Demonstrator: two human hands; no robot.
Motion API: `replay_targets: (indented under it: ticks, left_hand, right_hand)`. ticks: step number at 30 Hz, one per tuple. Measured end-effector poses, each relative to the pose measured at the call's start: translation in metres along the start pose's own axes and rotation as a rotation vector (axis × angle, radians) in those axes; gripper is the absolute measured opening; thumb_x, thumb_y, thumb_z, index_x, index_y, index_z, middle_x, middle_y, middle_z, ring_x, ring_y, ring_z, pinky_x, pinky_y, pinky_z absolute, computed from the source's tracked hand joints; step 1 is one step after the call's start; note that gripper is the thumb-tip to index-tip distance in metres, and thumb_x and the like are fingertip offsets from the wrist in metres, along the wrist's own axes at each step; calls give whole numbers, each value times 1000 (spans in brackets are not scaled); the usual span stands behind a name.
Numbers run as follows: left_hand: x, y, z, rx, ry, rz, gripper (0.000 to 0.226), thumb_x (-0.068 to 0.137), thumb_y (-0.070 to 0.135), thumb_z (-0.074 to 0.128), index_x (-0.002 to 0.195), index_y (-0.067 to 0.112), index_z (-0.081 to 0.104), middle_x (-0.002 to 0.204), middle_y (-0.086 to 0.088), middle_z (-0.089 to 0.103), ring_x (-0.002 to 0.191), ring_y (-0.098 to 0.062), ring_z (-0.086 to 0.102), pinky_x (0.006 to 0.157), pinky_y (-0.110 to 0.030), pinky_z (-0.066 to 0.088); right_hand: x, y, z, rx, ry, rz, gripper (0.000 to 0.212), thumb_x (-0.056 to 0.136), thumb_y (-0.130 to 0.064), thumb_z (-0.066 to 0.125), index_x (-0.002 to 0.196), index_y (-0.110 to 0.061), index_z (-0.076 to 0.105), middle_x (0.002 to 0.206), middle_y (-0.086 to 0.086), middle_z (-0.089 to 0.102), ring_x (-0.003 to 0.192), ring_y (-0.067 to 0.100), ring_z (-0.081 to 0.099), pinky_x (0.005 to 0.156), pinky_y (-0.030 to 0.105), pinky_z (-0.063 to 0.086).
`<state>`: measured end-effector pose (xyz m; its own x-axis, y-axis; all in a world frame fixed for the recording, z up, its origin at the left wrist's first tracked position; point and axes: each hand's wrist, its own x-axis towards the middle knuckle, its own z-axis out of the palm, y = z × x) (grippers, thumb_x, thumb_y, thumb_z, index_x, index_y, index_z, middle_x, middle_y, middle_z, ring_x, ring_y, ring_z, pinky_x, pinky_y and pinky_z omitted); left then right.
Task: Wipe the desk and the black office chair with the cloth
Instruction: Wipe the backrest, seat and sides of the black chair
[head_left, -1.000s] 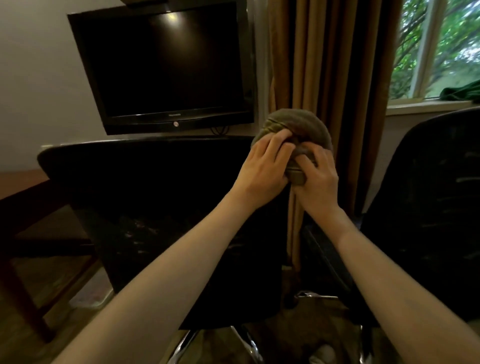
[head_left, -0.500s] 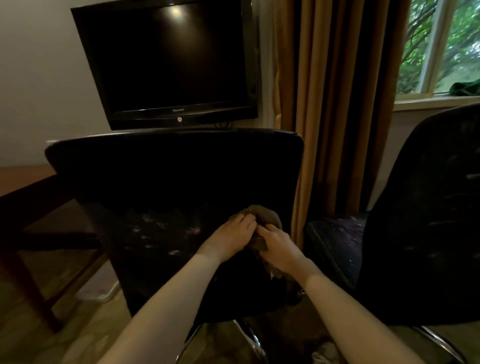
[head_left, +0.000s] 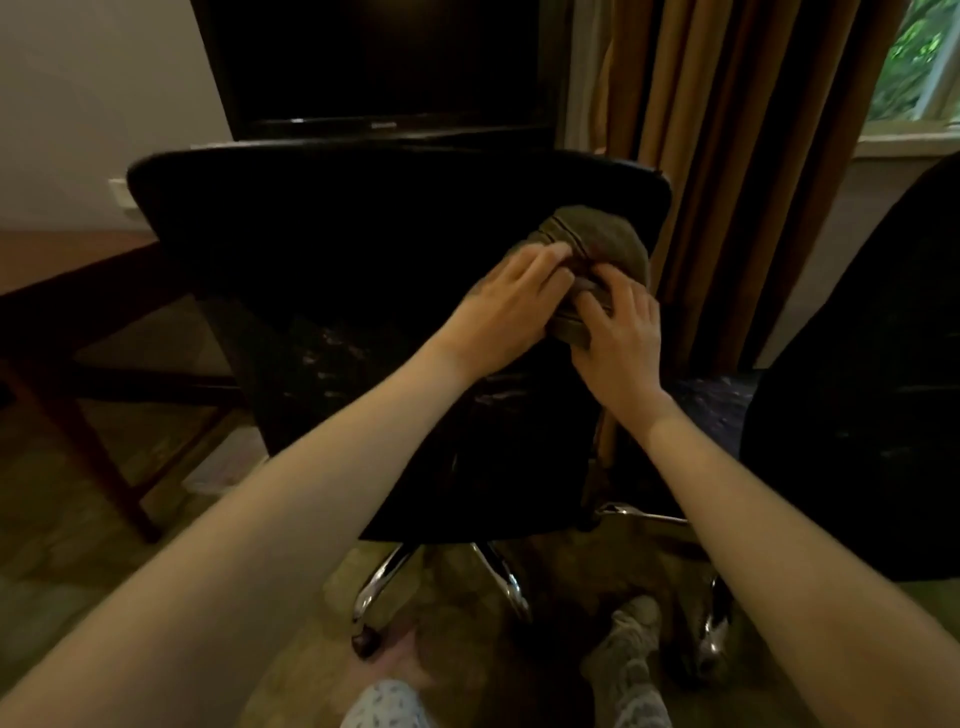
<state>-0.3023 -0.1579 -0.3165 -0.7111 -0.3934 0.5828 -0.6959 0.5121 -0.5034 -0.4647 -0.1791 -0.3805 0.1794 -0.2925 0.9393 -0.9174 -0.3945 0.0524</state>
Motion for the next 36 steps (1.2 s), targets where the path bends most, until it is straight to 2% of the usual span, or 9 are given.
replay_targets:
  ticks: [4, 7, 12, 16, 18, 24, 29, 33, 36]
  left_hand:
    - [-17, -1, 14, 30, -139, -61, 49, 56, 19, 84, 101, 9, 67, 106, -9, 67, 94, -23, 66, 80, -28, 53]
    - [-32, -6, 29, -33, -152, -75, 53, 52, 10, 87, 100, 2, 66, 104, -15, 67, 88, -29, 67, 67, -29, 56]
    - [-66, 4, 68, -96, -286, -117, 51, 58, 8, 82, 104, 0, 60, 103, -17, 62, 86, -32, 64, 56, -31, 56]
    - [-90, 32, 93, -203, -767, -243, 47, 91, 5, 46, 136, 2, 34, 140, -17, 32, 125, -34, 39, 92, -41, 48]
    - [-94, 41, 95, -252, -836, -290, 49, 91, 6, 46, 138, 5, 31, 142, -14, 27, 130, -30, 32, 95, -39, 44]
    - [-66, 46, 79, -338, -553, -219, 42, 86, 11, 55, 126, 8, 42, 129, -9, 39, 122, -24, 38, 86, -33, 49]
    - [4, 52, 53, -276, -194, -42, 48, 53, 9, 79, 96, 4, 60, 100, -14, 61, 89, -31, 60, 69, -32, 53]
    - [67, 55, 35, -213, -29, -38, 43, 60, 8, 73, 101, 2, 61, 110, -18, 60, 98, -34, 59, 83, -36, 49]
    - [90, 51, 39, -176, -168, -65, 42, 80, 9, 60, 120, 1, 52, 132, -17, 47, 119, -33, 45, 97, -36, 39]
  right_hand:
    - [-11, -1, 21, 47, -70, -79, 42, 68, -1, 68, 106, -11, 52, 121, 14, 37, 101, 39, 42, 79, 49, 51]
    - [-24, -12, 38, 114, -58, -41, 32, 74, -7, 50, 106, -14, 51, 119, 12, 37, 99, 35, 37, 80, 47, 51]
    - [-70, -30, 66, 236, -245, 24, 47, 61, 5, 70, 105, -9, 62, 119, 11, 41, 99, 36, 38, 77, 46, 52]
    - [-111, -45, 76, 292, -704, 31, 51, 78, 3, 61, 126, -13, 56, 132, 10, 44, 114, 35, 46, 96, 43, 47]
    - [-123, -49, 77, 306, -831, 73, 49, 87, 1, 51, 134, -14, 49, 140, 10, 40, 125, 31, 40, 108, 36, 34]
    - [-115, -14, 53, 392, -517, 54, 45, 60, 10, 77, 102, -4, 67, 110, 17, 61, 99, 37, 63, 74, 41, 58]
    - [-75, 38, 23, 359, -117, 167, 44, 64, 10, 76, 102, -7, 62, 108, 23, 61, 94, 37, 63, 78, 37, 55]
    - [-33, 75, 4, 229, 24, 238, 32, 73, 5, 69, 103, -4, 61, 111, 21, 58, 96, 37, 60, 81, 35, 50]
    - [-22, 90, 8, 217, -45, 263, 30, 76, 0, 69, 105, -1, 63, 114, 19, 57, 95, 36, 59, 77, 38, 53]
